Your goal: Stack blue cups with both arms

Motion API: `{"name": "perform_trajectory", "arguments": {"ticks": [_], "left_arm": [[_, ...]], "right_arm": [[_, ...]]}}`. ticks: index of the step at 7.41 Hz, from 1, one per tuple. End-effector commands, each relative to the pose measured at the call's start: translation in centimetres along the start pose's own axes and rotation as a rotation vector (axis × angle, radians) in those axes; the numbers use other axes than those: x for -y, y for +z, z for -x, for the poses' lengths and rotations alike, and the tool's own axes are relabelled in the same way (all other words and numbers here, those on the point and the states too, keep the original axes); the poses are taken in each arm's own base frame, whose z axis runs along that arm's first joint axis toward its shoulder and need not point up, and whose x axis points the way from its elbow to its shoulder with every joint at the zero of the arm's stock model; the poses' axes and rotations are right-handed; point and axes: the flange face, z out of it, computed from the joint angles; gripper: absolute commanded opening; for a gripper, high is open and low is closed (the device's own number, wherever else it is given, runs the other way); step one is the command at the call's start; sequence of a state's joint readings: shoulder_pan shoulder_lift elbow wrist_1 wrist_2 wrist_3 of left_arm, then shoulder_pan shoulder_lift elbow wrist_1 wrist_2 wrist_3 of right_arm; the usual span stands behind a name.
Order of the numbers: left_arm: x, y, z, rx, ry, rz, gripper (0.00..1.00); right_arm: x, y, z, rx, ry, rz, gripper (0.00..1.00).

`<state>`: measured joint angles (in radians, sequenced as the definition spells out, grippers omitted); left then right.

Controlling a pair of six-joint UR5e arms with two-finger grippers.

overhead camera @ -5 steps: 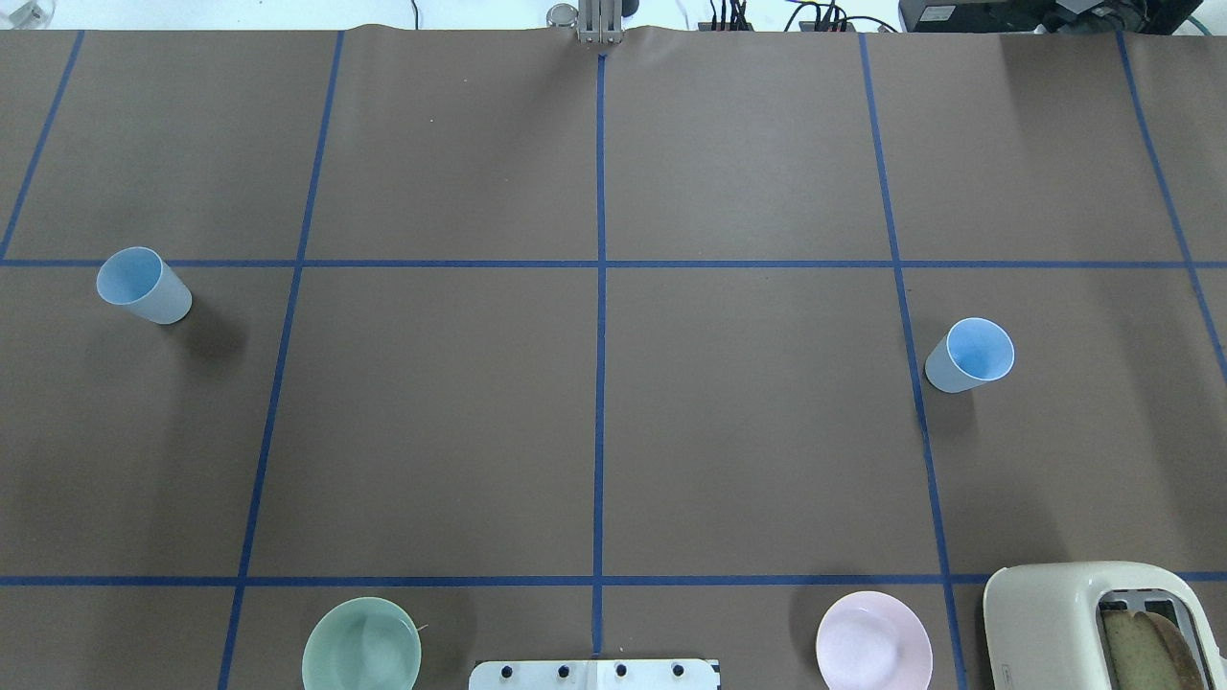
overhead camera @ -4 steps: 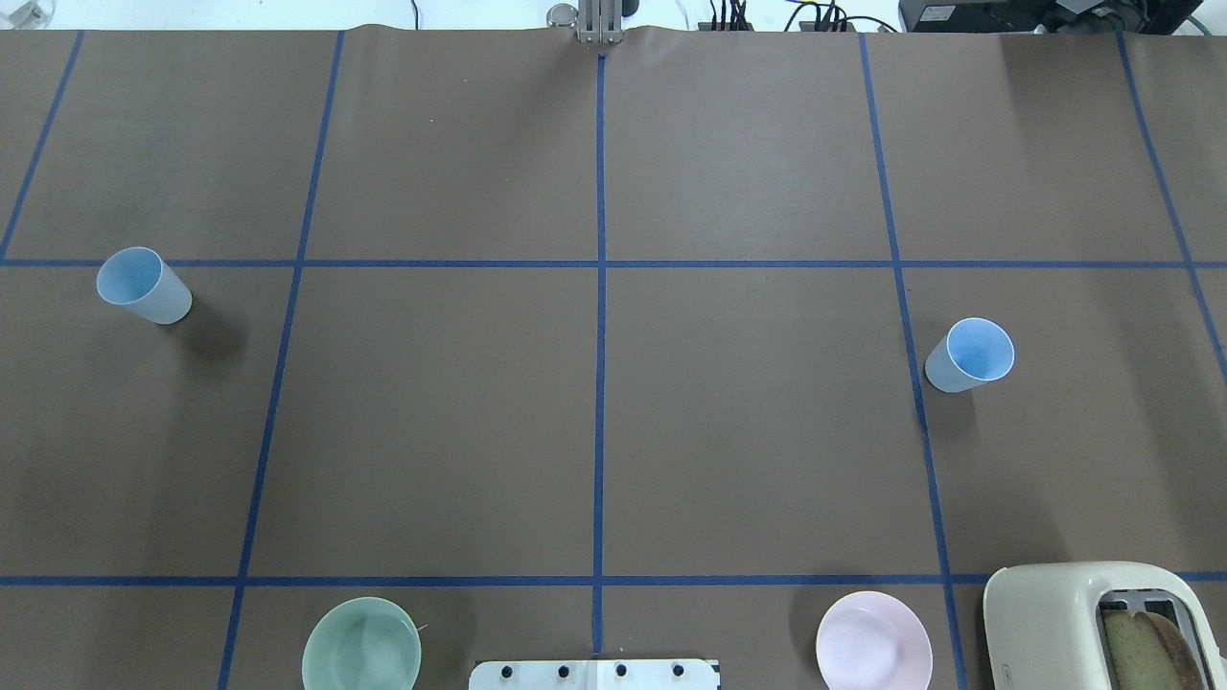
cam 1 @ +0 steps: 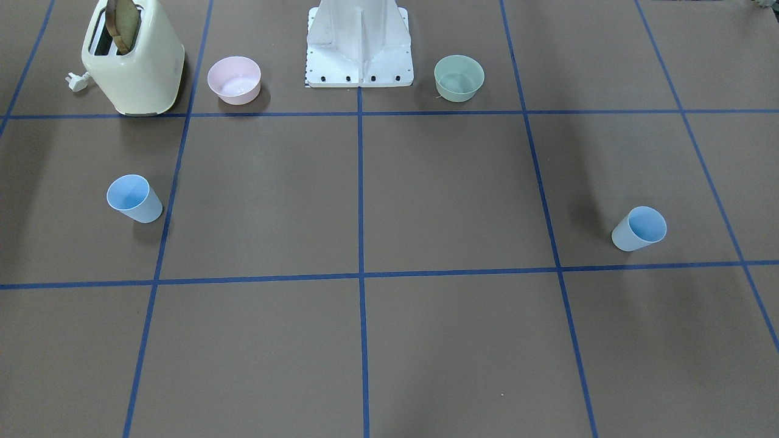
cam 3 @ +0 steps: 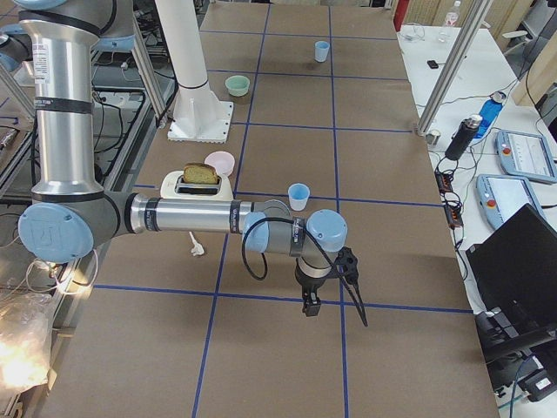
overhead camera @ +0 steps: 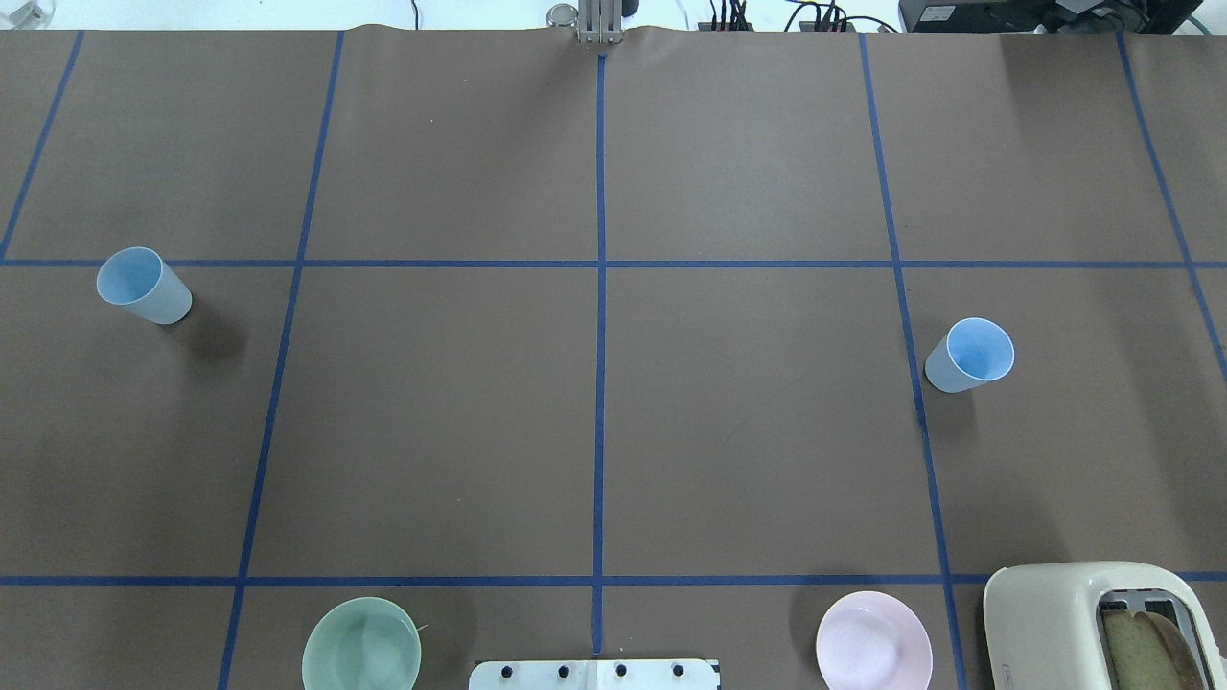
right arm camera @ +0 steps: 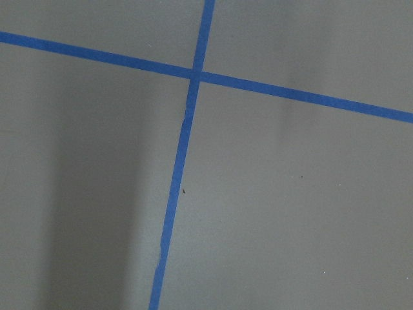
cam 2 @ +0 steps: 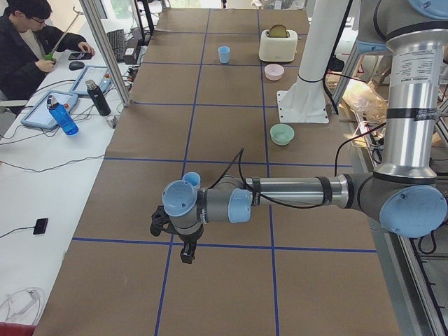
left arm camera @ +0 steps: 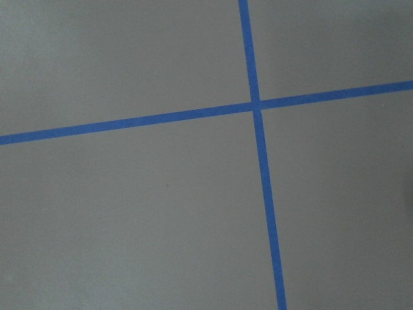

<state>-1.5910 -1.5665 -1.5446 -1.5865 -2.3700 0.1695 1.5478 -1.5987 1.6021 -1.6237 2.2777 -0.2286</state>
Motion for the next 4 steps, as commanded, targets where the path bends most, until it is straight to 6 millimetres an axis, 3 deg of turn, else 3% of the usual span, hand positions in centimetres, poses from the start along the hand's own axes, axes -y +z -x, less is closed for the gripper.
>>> {"name": "perform_trajectory", "arguments": {"ticks": [1, 4], "left_arm": [[1.9, -1.5, -1.1, 0.005, 0.03, -0.03, 0.99], [5.5, -5.0, -4.2, 0.04, 0.185, -0.178, 0.99]], "right_arm": [[1.4, -1.3, 0.8, -0.023, -0.082, -0.102, 1.0], [4.2, -5.1, 3.6, -0.05, -0.155, -0.26, 1.0]]}}
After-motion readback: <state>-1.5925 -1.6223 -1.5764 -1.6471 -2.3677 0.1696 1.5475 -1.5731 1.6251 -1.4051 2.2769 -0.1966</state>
